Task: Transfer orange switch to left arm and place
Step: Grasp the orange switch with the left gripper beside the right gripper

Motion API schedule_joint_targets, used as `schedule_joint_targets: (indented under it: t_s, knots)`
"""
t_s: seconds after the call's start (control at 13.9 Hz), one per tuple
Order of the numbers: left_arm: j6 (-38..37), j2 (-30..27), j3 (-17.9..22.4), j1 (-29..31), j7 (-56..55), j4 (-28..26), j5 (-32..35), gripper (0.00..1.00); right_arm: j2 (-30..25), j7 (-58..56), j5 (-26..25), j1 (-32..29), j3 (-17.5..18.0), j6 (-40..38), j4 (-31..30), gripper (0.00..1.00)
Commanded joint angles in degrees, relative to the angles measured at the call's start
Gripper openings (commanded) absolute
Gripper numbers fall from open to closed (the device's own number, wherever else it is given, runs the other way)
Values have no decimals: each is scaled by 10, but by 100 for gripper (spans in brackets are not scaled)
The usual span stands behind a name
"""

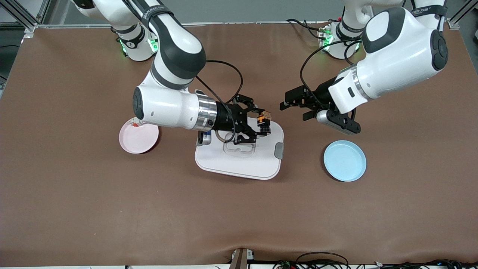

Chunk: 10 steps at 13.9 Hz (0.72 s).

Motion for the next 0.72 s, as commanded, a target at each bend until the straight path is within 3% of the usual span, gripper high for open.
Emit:
schedule_joint_targets:
  t_s: [0.0, 0.36, 0.65]
  knots:
    - [20, 10, -1, 0, -26, 11, -17, 100, 32, 31, 13, 15, -4, 12, 55, 0]
    - [35, 20, -1, -9, -57, 11, -16, 100, 37, 50, 13, 23, -4, 36, 67, 0]
    - [41, 27, -1, -9, -61, 12, -17, 95, 43, 59, 13, 29, -1, 45, 77, 0]
